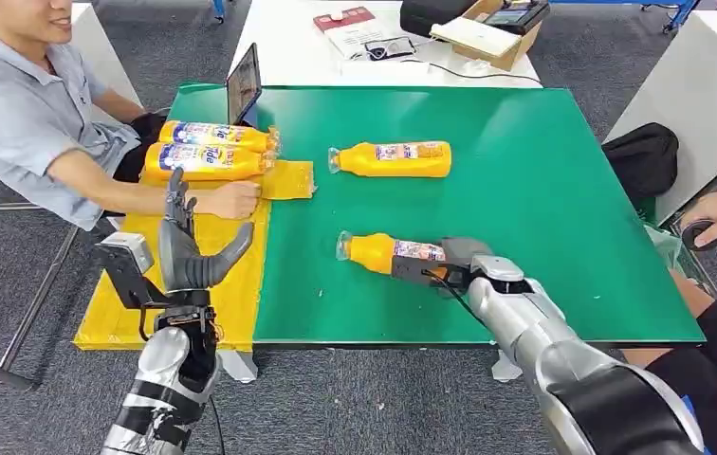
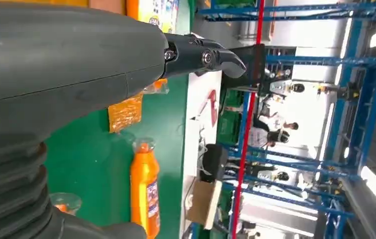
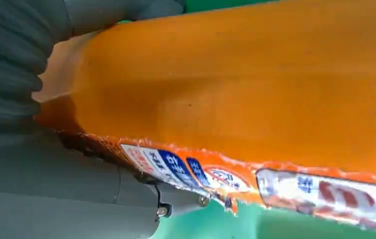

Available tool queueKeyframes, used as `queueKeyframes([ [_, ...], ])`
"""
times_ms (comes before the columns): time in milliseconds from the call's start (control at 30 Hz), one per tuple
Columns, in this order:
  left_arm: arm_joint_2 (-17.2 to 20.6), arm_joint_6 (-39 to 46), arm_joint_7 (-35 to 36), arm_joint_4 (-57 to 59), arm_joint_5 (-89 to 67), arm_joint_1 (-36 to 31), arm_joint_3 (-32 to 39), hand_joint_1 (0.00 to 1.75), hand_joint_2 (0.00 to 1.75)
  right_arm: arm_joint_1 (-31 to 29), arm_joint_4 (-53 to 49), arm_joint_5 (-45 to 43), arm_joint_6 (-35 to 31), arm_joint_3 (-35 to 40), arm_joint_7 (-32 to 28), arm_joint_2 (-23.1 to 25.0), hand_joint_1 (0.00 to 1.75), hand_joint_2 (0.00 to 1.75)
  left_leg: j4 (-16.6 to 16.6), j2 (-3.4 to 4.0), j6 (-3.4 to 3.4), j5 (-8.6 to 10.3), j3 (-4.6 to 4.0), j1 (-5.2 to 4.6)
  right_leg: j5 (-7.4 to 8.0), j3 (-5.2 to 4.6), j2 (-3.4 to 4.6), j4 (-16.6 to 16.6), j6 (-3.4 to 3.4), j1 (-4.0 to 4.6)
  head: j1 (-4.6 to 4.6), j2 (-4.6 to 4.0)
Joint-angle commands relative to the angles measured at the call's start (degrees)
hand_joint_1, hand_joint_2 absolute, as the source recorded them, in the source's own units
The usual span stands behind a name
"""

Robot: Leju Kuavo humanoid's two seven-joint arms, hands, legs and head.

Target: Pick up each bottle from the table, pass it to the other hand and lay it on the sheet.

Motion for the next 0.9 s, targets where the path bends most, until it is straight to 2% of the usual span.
queueKeyframes([
  [33,3.13,-2.77,1.66,9.58,-0.58,-5.28,-3.15,0.00,1.75,-1.52,7.02,-2.88,5.56,0.59,-1.28,-0.31,1.75,1.75,-0.05,-0.11,-0.09,-0.03,0.08,0.06,-0.06,0.14,-0.09,-0.06,-0.15,0.07,-0.02,0.00],
  [167,3.67,-3.13,1.39,10.49,-1.10,-6.69,-3.58,0.00,1.75,-1.51,6.37,-4.81,6.08,-0.44,-3.63,-0.22,1.75,1.75,-0.09,-0.14,-0.11,-0.03,0.09,0.09,-0.07,0.18,-0.12,-0.10,-0.17,0.10,-0.02,0.00],
  [367,3.58,-2.87,2.04,4.95,-2.49,-3.91,-2.68,0.00,1.75,-0.07,2.88,-9.92,-6.26,-2.28,-11.08,3.47,1.75,1.75,-0.04,0.11,-0.07,-0.06,0.00,0.07,-0.02,0.03,0.10,-0.04,-0.09,0.09,0.02,0.00],
  [467,2.95,-2.97,2.47,3.79,-1.93,-2.56,-2.15,0.00,1.75,1.75,-0.77,-14.42,-11.13,-4.34,-17.08,4.52,1.75,1.75,-0.01,0.24,-0.13,-0.11,-0.05,0.08,-0.02,-0.09,0.29,0.01,-0.15,0.10,-0.02,0.00],
  [533,2.56,-4.00,2.76,2.77,-0.46,-0.45,-1.99,0.00,1.75,4.69,-6.51,-20.91,-14.11,-7.74,-22.94,6.09,1.75,1.75,-0.07,0.18,-0.10,-0.07,-0.10,0.04,-0.01,-0.15,0.24,-0.03,-0.10,0.06,0.00,0.00],
  [567,2.40,-4.31,2.88,2.83,0.04,0.21,-2.04,0.00,1.75,6.18,-9.62,-23.07,-14.44,-8.16,-23.98,6.50,1.75,1.75,-0.07,0.20,-0.13,-0.12,-0.06,0.07,-0.06,-0.12,0.27,0.00,-0.15,0.09,0.00,0.00],
  [900,2.43,-4.42,2.78,2.99,0.16,0.24,-2.14,0.00,1.75,6.93,-11.32,-23.69,-14.18,-7.38,-23.11,6.09,1.75,1.75,0.02,-0.01,-0.09,-0.11,-0.42,0.05,-0.12,-0.36,0.09,0.07,-0.10,0.05,-0.02,0.00],
])
